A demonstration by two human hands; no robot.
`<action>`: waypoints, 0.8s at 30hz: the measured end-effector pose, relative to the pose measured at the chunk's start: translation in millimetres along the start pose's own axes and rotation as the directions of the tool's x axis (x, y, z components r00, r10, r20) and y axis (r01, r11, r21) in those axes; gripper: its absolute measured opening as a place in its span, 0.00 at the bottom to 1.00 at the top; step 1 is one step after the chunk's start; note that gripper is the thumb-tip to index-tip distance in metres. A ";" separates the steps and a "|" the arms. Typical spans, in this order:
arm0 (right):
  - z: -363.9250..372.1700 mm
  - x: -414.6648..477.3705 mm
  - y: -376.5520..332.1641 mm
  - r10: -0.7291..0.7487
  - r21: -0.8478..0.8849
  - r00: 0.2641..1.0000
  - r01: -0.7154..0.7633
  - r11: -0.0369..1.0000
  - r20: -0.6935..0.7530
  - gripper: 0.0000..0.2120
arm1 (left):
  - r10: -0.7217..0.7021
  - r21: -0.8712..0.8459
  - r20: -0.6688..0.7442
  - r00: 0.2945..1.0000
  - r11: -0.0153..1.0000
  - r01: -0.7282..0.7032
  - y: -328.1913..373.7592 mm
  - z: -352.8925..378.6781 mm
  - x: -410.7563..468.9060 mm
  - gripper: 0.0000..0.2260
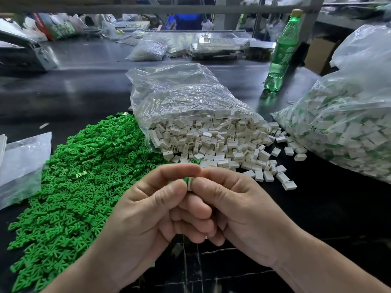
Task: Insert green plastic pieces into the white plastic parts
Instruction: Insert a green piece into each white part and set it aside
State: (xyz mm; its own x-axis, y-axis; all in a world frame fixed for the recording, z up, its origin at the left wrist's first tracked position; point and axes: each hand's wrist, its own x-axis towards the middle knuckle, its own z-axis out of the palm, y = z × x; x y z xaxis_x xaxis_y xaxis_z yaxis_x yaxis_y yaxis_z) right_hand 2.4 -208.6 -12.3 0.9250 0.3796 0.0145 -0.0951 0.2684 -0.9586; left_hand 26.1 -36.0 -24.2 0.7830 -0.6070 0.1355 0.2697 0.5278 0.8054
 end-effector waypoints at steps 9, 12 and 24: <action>-12.4 3.8 -0.4 -0.087 0.269 0.996 0.092 0.959 -0.028 0.03 | 0.291 0.809 -0.311 0.905 0.581 0.091 19.5 -15.0 -5.1 0.04; -20.9 6.5 -2.0 -0.030 0.418 0.994 0.073 0.905 -0.109 0.06 | 0.266 0.985 -0.174 0.948 0.059 0.164 16.5 -19.2 -8.5 0.11; -18.8 5.5 0.5 0.102 0.048 0.975 -0.095 0.994 -0.198 0.05 | -0.001 0.938 0.196 0.981 -0.292 -0.188 -6.1 -1.2 -3.9 0.06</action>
State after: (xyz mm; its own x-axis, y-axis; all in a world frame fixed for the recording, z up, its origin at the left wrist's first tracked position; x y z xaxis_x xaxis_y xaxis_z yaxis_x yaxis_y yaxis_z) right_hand 14.4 -223.0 -18.0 0.9648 0.2223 -0.1403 -0.1997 0.2729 -0.9411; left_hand 22.0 -36.1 -30.4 0.6578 -0.7123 0.2449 -0.7513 -0.5975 0.2802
